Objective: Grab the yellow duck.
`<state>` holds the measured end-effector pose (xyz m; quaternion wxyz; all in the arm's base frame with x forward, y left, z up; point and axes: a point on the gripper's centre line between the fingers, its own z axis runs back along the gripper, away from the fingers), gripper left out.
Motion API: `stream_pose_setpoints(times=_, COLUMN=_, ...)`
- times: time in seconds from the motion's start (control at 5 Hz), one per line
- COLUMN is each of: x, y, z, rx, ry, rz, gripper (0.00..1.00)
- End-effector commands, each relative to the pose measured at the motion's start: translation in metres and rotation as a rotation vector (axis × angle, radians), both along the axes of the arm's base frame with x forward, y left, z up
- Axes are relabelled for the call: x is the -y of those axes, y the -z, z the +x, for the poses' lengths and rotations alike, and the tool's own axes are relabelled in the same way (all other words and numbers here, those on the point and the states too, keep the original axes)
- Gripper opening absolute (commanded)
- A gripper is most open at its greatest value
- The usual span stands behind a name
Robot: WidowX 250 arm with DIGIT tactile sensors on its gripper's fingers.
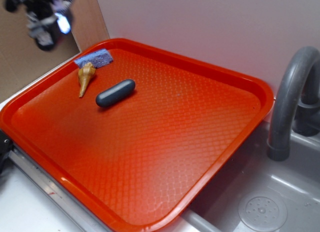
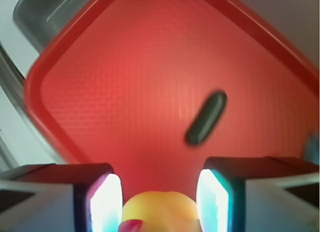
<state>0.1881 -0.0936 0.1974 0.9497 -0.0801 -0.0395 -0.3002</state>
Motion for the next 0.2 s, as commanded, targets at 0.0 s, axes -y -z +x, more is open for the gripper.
stream_pose_setpoints(times=0.0, x=0.0393, y=-0.0109, z=-0.0413, rx=0.120, ry=-0.490, rz=0.094, gripper=0.00)
